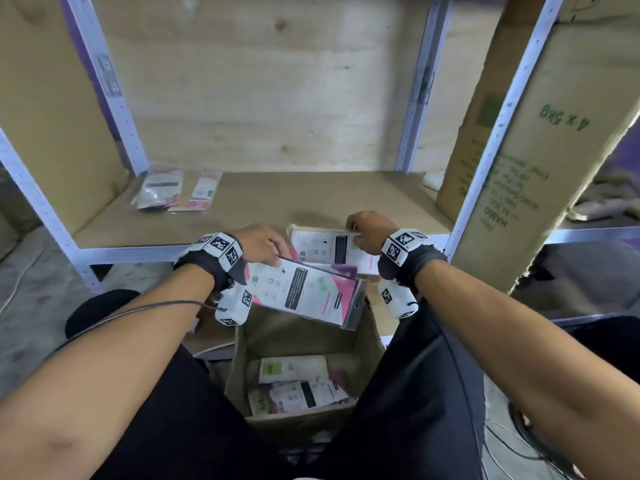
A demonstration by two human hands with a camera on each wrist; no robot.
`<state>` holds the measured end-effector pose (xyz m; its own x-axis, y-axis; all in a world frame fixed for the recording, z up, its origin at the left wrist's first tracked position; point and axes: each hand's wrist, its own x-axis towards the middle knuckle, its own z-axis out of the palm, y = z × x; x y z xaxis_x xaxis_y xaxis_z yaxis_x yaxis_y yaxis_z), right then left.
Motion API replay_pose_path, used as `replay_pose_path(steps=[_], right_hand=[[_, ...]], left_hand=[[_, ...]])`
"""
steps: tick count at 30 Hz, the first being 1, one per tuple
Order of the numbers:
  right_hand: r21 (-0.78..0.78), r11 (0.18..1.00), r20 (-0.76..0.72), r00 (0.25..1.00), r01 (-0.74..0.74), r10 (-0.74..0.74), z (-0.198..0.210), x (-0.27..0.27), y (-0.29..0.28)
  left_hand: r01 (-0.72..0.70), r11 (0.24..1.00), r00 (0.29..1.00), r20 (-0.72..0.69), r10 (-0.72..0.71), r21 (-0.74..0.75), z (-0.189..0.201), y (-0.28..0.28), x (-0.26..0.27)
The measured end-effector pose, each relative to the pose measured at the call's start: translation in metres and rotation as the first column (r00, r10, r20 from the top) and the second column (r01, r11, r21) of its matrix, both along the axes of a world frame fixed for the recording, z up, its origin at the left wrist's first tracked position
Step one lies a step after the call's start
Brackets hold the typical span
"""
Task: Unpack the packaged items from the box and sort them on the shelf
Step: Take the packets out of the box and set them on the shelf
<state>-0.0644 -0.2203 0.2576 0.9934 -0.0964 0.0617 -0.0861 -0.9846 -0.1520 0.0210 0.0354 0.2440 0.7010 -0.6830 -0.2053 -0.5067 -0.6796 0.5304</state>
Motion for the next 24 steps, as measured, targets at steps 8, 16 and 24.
replay_pose_path(steps=[8,16,24], right_hand=[[0.095,0.995,0.092,0.996,0.012,-0.020,0.032,0.011,-0.022],[0.307,0.950,0.129,0.986,0.064,-0.108,0.042,0.040,-0.032],[0.681,0.728,0.098,0.976,0.076,-0.193,0.049,0.089,-0.017]], left_hand=[[-0.111,0.982,0.994,-0.037,0.107,-0.155,0.047,0.026,0.026],[-0.462,0.703,0.883,-0.352,0.309,-0.541,0.045,0.042,0.043],[-0.699,0.367,0.715,-0.587,0.379,-0.614,0.041,0.046,0.078]])
